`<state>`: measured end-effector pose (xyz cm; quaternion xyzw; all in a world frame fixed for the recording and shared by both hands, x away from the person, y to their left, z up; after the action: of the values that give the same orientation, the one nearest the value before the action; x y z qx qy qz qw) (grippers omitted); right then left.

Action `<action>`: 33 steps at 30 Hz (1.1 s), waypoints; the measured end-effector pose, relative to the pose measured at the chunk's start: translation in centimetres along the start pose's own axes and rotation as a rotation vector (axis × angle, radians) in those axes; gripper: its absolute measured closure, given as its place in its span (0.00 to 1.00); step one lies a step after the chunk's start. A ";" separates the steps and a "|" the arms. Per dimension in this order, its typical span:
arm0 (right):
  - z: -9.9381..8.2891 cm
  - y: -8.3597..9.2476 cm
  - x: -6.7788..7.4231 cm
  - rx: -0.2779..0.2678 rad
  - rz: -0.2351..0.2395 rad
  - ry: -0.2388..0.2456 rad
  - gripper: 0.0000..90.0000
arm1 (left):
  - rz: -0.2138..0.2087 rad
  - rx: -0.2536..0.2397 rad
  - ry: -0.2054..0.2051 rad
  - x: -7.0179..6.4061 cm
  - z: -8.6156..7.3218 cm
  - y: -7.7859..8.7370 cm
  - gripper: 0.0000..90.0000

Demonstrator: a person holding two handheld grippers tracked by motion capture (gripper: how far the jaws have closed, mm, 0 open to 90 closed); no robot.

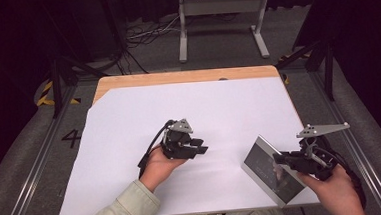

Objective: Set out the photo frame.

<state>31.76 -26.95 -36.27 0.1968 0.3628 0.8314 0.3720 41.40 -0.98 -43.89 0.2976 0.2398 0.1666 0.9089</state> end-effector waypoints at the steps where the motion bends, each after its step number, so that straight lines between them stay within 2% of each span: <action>1: 0.1 0.0 0.0 -0.001 -0.001 0.003 0.93 | 0.002 0.000 -0.001 0.0 0.0 0.0 0.72; 10: 2.1 0.7 0.3 -0.039 0.017 0.052 0.93 | 0.021 -0.016 0.014 0.5 -0.2 0.9 0.71; 14: 3.3 0.1 0.3 -0.040 0.037 0.091 0.93 | 0.042 -0.025 0.024 1.0 -0.5 1.6 0.71; 20: 5.1 -0.8 0.0 -0.036 0.070 0.123 0.93 | 0.082 -0.044 0.046 2.0 -1.3 3.2 0.71; 23: 6.0 -1.1 -0.1 -0.036 0.084 0.147 0.93 | 0.092 -0.060 0.070 2.5 -1.5 3.9 0.71; 25: 6.8 -1.4 -0.1 -0.039 0.097 0.180 0.93 | 0.098 -0.067 0.077 2.7 -1.6 4.2 0.71; 30: 8.5 -2.4 -0.1 -0.037 0.111 0.237 0.93 | 0.109 -0.072 0.083 3.0 -1.9 4.6 0.71; 33: 9.2 -2.9 -0.2 -0.027 0.121 0.253 0.93 | 0.112 -0.071 0.086 3.0 -2.0 4.7 0.71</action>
<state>38.79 -21.54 -32.40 0.1069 0.3832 0.8754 0.2748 42.06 4.92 -43.40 0.2709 0.2558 0.2383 0.8969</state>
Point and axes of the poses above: each handheld gripper's, and its own axes: y roughly backward along the jaws, z roughly out of its top, x roughly to its left, the point moved 7 cm from there along -y, roughly forward along the jaws, and after that the axes turned 10 degrees about y, right-handed, at the moved point
